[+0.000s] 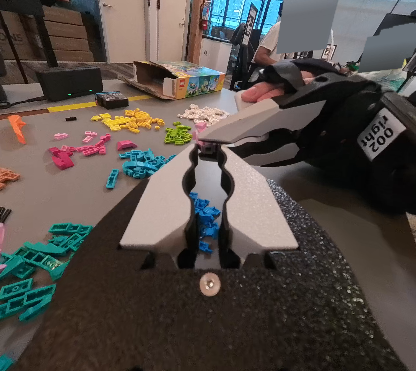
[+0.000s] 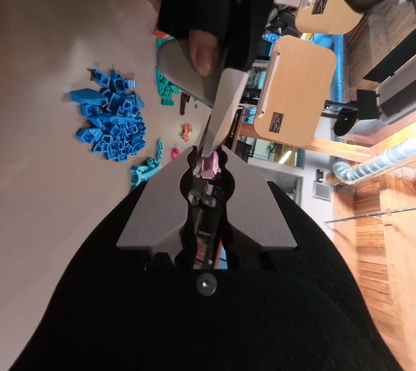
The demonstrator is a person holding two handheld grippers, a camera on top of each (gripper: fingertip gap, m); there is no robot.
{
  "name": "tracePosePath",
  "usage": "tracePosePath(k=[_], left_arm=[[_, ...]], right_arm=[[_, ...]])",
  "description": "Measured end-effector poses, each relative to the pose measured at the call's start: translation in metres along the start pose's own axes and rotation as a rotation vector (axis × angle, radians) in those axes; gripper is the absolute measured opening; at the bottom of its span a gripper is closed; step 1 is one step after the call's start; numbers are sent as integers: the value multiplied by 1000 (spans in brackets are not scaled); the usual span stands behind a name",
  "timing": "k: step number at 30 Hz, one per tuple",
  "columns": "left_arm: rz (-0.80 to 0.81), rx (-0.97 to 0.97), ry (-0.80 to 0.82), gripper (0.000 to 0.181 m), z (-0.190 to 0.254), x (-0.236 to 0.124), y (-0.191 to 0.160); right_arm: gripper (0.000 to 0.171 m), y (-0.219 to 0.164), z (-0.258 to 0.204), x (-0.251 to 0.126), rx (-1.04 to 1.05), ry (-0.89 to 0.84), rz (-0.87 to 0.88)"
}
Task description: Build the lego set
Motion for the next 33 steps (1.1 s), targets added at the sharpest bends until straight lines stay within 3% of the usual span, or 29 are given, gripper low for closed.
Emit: tracePosePath(k=[6,12,27,33], left_arm=[[54,18,-29,15,3,-1,5],[66,11,-31,16,3,-2,5],[90,-65,-86,17,1,-3,4],[116,-13,-69,18,4,-5,8]], right_arm=[[17,-14,16,-7,378,111,171],[18,-21,17,-5,533,157,253],[17,-11,14,-8,343,45,211],[17,-11,15,-11,340,9,248]])
Point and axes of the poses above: each gripper's, where its closed fingertips meet, x out along the fingers, y out of its top, z = x × y across the jaws, the point moved 10 cm from there along -x, back along the fingers, and after that the axes turned 9 degrees about x, right-handed, at the moved point
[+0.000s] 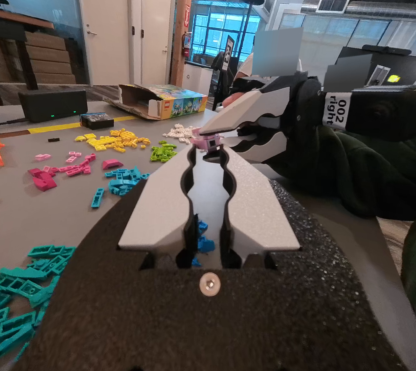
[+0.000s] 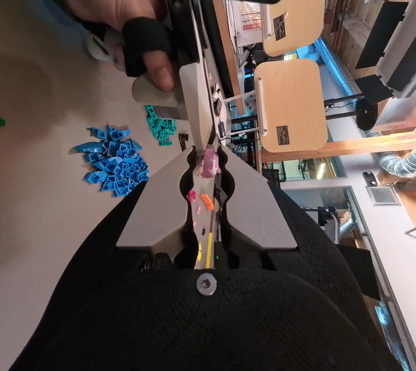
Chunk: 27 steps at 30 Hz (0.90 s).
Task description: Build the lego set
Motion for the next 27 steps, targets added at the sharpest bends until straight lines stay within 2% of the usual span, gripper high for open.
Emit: tracePosePath(k=[8,18,27], left_arm=[[10,63,25,16,5,-1,4],[64,2,-72,19,7,2,4],[79,-41,-88,18,5,2,3]], right_arm=[[17,2,-2,-1,-97,-55,10],[16,9,-1,-5,-88,-35,69],[16,8,1,-6,-41,-17,80]])
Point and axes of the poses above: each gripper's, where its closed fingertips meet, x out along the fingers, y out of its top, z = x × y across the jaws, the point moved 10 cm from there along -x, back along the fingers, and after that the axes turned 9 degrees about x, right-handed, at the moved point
